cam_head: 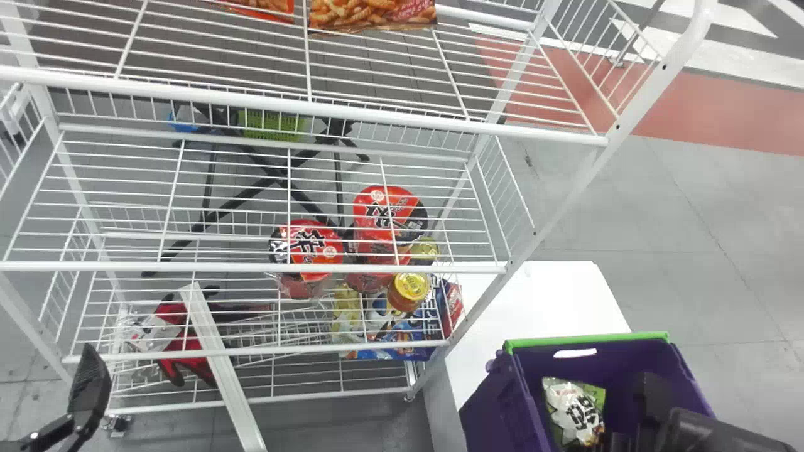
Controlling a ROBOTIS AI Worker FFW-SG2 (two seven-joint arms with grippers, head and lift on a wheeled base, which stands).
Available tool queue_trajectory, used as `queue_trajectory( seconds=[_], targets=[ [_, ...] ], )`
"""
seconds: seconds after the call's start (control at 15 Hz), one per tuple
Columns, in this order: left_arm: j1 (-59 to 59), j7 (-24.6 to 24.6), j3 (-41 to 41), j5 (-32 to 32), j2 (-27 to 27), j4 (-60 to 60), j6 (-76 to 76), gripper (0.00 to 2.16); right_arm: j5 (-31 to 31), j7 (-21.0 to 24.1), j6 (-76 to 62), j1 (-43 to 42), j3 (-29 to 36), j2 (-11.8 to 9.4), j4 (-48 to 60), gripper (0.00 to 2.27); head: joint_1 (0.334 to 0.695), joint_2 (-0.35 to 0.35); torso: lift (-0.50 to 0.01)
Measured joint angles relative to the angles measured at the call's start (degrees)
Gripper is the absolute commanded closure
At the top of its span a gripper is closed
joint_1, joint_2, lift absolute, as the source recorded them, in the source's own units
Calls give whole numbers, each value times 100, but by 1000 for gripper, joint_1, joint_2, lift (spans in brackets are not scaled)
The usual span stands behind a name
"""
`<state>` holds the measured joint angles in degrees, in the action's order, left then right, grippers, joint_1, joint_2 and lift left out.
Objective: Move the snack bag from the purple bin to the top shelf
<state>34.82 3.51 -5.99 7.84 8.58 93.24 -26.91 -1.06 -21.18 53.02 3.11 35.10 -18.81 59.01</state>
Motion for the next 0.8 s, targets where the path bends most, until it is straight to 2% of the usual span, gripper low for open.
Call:
queue_trajectory(
  seconds=[0.8],
  targets=[
    [23,-4,-68,-35,3,20,30,83,143,0,-275,226,37,53,63,2192,695,-350,-230]
  ],
)
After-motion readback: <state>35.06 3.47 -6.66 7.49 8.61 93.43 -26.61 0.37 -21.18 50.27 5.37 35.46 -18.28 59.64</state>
